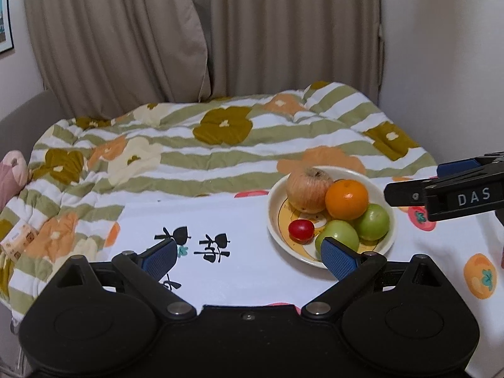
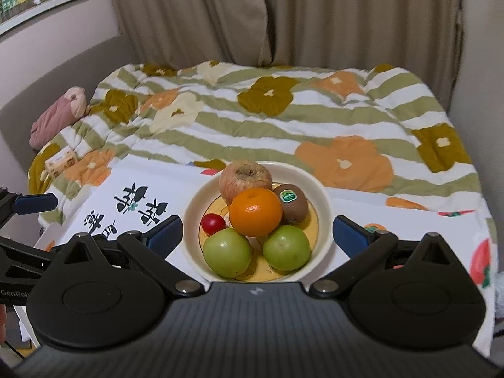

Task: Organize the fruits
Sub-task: 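Pull both tools back toward the cherry tomato and second orange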

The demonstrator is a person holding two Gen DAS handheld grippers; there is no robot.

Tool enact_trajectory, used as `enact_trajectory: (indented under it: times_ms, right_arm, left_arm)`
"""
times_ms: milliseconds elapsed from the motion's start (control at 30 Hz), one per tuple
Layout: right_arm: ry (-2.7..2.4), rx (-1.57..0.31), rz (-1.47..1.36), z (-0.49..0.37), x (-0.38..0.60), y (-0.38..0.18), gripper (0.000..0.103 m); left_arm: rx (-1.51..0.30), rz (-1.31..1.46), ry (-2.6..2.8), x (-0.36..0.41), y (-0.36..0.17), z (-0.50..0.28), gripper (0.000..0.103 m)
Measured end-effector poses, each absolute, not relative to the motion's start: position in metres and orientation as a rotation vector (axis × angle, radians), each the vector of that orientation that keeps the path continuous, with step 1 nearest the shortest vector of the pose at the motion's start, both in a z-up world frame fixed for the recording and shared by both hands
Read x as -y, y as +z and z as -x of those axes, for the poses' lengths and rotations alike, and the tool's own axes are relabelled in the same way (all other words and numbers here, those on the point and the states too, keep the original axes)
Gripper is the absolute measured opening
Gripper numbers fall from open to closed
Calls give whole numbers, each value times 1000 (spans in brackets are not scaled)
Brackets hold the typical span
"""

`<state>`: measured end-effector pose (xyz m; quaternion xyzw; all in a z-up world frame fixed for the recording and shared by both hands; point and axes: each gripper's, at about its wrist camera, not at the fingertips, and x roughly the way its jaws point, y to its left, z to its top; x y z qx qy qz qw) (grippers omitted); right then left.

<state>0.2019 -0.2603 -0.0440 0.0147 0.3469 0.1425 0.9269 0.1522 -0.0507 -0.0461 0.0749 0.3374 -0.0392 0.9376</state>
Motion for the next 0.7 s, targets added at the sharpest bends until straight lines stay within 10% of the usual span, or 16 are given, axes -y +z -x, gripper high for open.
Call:
enact_trajectory:
  times_ms: [700]
  right_arm:
    - [58, -698, -114, -90, 240, -41, 103]
  left_arm:
    - [-660, -214, -247, -6, -51, -89, 100]
